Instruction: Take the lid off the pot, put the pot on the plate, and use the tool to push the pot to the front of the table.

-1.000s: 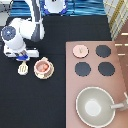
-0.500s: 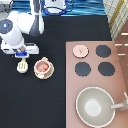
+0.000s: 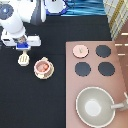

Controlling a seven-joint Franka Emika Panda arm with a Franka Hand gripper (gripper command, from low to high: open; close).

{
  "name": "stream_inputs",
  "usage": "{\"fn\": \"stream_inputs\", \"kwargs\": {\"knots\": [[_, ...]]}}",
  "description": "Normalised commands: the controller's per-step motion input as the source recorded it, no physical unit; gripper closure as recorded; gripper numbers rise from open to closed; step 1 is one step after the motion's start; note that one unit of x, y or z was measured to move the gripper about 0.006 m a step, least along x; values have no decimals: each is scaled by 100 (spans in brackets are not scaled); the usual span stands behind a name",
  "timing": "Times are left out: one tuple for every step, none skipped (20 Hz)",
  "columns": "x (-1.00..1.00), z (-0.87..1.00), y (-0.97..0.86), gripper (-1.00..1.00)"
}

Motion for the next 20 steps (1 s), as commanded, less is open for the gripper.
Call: {"fn": "stream_inputs", "kwargs": {"knots": [[-41,31,40,100],[-42,29,43,100],[-44,28,45,100],[-46,25,48,100],[-48,23,49,100],[-49,22,51,100],[-51,21,54,100],[-53,23,57,100],[-53,20,60,100],[-52,12,62,100],[-51,0,61,100],[-51,0,59,100],[-51,-3,57,100],[-49,-15,57,100],[-46,-25,49,100],[-45,-36,37,100],[-44,-43,21,100],[-44,-42,8,100],[-42,-44,0,100],[-39,-48,0,100]]}}
